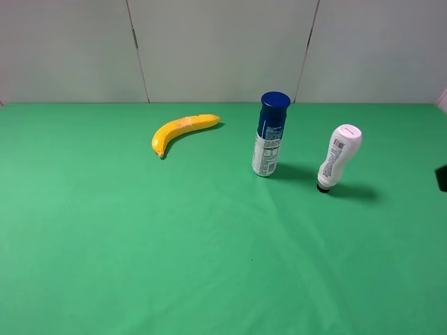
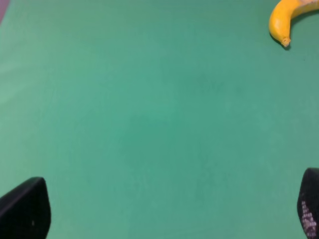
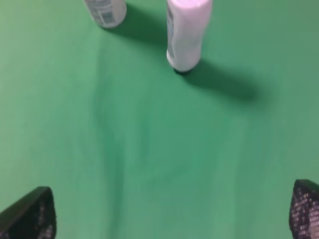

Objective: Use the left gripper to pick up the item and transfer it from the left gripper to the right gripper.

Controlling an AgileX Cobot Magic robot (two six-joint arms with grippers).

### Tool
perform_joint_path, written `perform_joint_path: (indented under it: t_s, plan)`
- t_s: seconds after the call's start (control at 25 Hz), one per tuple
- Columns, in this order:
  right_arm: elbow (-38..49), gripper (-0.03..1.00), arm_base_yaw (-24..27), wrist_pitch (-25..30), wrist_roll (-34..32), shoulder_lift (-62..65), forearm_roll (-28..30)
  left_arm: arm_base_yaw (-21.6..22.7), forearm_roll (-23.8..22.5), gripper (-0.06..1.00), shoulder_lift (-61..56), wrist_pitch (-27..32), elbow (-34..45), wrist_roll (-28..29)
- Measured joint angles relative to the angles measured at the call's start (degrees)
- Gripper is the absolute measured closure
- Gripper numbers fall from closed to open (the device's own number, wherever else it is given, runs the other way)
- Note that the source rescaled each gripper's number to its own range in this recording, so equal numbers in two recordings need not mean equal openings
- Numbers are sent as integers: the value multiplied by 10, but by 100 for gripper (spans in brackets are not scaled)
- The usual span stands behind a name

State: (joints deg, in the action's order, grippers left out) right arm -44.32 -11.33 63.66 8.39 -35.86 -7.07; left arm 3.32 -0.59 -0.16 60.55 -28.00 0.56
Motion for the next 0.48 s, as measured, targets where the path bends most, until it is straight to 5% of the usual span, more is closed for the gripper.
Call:
perform_joint_path:
  t_s: [0.48]
  plan:
    - [0, -3, 0, 59, -26, 179, 2, 0, 0, -6, 0, 0, 0, 0]
